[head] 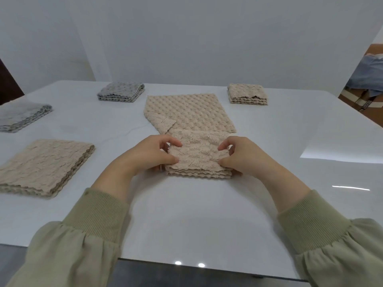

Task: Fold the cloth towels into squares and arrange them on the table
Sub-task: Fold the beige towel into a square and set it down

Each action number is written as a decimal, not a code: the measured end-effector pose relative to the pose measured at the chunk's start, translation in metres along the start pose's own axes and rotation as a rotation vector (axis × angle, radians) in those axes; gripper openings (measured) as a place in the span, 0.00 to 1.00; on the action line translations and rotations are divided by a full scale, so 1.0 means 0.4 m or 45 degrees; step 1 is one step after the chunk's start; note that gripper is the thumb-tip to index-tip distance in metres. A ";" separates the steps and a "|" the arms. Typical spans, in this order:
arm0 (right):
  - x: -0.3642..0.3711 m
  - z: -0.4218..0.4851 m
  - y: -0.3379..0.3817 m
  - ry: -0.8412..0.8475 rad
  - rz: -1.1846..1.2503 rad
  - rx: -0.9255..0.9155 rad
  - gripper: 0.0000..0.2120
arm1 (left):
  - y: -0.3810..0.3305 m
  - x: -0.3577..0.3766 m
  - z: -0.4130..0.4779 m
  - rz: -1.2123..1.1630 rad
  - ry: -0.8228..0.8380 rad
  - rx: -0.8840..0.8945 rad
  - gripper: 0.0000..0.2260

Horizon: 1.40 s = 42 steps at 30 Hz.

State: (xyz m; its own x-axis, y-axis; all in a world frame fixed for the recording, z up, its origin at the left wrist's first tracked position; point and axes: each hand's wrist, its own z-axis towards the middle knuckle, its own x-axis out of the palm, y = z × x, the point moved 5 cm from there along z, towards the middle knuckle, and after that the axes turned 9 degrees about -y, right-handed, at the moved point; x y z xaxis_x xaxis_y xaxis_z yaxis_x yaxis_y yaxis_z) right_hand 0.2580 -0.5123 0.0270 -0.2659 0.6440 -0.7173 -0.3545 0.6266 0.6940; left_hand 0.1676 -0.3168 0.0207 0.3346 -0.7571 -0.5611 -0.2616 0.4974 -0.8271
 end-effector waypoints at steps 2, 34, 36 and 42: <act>0.000 -0.003 0.003 -0.045 -0.191 -0.080 0.14 | -0.011 -0.006 0.000 0.248 -0.094 0.170 0.15; -0.024 -0.032 0.071 -0.277 -0.398 -0.758 0.05 | -0.092 0.055 -0.056 0.578 -0.298 0.964 0.12; -0.032 -0.031 0.073 -0.326 -0.398 -0.773 0.05 | -0.099 0.056 -0.057 0.583 -0.346 1.014 0.11; -0.033 -0.030 0.061 -0.196 -0.354 -0.661 0.04 | -0.094 0.049 -0.057 0.475 -0.403 0.984 0.08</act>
State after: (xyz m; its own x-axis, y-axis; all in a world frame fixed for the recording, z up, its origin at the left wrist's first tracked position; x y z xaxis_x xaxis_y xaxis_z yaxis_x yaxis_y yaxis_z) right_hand 0.2420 -0.5107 0.0527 0.0187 0.5672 -0.8233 -0.7930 0.5100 0.3333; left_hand 0.1633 -0.3599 0.0417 0.6126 -0.3956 -0.6843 0.2384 0.9179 -0.3173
